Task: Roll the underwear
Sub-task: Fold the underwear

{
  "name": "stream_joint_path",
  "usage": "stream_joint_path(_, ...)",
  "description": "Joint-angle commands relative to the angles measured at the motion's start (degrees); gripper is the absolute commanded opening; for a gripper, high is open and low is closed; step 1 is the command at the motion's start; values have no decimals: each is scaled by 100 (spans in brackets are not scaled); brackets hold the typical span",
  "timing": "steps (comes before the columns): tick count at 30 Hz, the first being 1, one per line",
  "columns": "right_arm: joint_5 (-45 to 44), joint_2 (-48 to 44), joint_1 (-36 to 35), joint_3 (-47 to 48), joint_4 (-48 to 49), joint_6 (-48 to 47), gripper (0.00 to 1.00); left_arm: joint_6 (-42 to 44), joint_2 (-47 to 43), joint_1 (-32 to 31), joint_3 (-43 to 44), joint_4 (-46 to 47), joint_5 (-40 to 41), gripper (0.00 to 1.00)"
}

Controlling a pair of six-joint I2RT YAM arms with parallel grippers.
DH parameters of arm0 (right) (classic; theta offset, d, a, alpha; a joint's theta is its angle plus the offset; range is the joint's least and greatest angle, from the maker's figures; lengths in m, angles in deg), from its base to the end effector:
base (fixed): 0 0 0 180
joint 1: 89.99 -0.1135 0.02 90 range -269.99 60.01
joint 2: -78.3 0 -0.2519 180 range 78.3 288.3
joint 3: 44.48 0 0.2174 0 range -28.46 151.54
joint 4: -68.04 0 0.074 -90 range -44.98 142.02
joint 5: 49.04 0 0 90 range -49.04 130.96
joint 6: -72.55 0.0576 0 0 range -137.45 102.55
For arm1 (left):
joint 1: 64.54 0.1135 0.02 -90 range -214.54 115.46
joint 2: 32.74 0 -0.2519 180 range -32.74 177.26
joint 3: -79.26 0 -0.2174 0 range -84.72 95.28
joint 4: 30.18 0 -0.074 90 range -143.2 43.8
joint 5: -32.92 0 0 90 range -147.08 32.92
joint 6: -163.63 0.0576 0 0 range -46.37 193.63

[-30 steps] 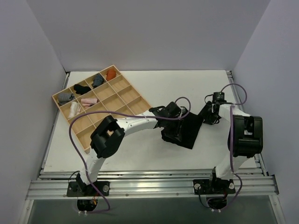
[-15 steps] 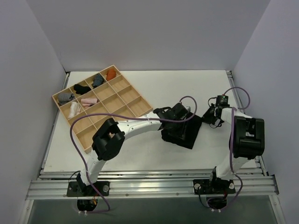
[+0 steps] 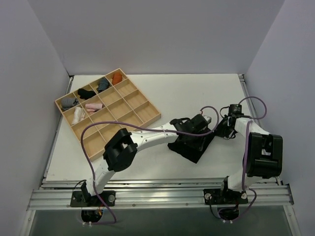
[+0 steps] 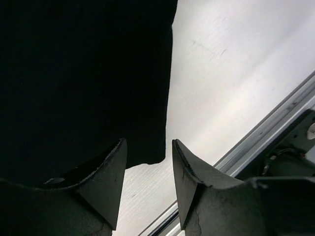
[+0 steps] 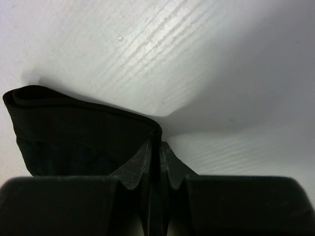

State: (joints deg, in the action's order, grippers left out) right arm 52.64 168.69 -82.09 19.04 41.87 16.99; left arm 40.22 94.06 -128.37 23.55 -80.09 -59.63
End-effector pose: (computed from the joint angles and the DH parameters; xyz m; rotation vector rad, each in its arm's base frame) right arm 0.2929 -0.0289 0.1629 0.8310 2.3846 0.4448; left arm 0.2042 -0.4214 0.2014 0.7146 2.5518 -0.7155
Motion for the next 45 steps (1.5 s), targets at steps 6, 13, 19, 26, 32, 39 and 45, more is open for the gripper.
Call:
stream_joint_path(6,-114,-478,10,-294,-461,327,0,265,-472,-463,-1026,743,448,51)
stream_joint_path(13,-52,-584,-8,-400,-426,450,0,353,-332,-639,-1141,594,720,53)
stream_joint_path(19,-87,-698,-43,-523,-417,555,0,326,-253,-762,-1203,445,992,53)
stream_joint_path(26,-78,-856,-104,-620,-382,775,0,230,81,-885,-895,-135,1563,52)
stream_joint_path(32,-105,-962,-131,-681,-408,854,0,45,160,-991,-948,-153,1766,44)
stream_joint_path(39,-131,-1058,-131,-646,-470,925,0,-157,187,-1026,-878,-399,2021,12)
stream_joint_path(45,-666,-1015,-113,-348,-1049,600,0,-184,-480,-991,-1210,21,1118,2)
